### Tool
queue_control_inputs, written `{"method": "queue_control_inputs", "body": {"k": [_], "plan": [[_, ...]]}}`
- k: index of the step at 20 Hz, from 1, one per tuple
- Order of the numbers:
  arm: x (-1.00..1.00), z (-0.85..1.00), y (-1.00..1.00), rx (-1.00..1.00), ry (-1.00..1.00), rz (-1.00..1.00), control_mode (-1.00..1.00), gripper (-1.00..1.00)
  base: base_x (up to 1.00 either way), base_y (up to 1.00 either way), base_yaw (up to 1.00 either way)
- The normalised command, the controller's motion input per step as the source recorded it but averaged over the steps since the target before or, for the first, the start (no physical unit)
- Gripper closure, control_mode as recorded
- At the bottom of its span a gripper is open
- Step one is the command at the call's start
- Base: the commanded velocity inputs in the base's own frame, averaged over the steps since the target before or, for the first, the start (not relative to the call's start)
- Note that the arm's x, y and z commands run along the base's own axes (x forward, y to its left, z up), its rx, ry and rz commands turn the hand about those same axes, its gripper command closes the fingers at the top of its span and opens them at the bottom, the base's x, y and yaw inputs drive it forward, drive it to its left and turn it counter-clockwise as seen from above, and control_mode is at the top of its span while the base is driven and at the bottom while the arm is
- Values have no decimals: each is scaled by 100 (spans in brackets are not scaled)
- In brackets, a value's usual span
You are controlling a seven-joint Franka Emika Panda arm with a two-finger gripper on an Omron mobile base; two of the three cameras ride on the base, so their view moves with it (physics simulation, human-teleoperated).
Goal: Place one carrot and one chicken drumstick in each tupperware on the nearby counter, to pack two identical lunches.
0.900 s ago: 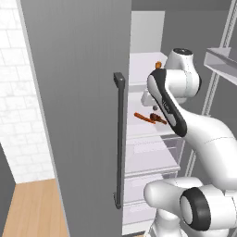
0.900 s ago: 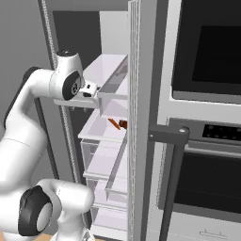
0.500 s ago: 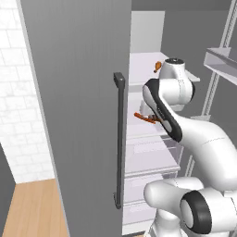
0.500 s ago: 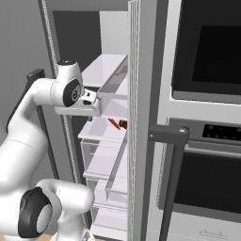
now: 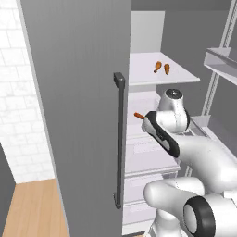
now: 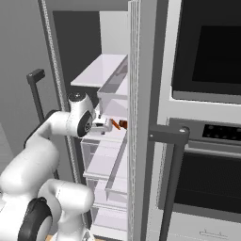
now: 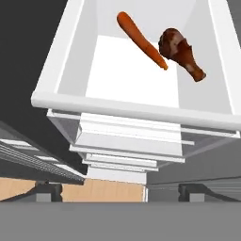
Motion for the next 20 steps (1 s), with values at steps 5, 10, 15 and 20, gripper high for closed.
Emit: {"method": "queue_control_inputs", "body": {"k": [5,10,15,20], "plan": [[55,-62,-3,0,-23,18,-100,-100,0,0,0],[56,84,-13,0,9,13,-100,-100,0,0,0],[52,66,-35,0,22,3,-100,-100,0,0,0],[25,-46,-48,-3,8,0,-100,-100,0,0,0]]}}
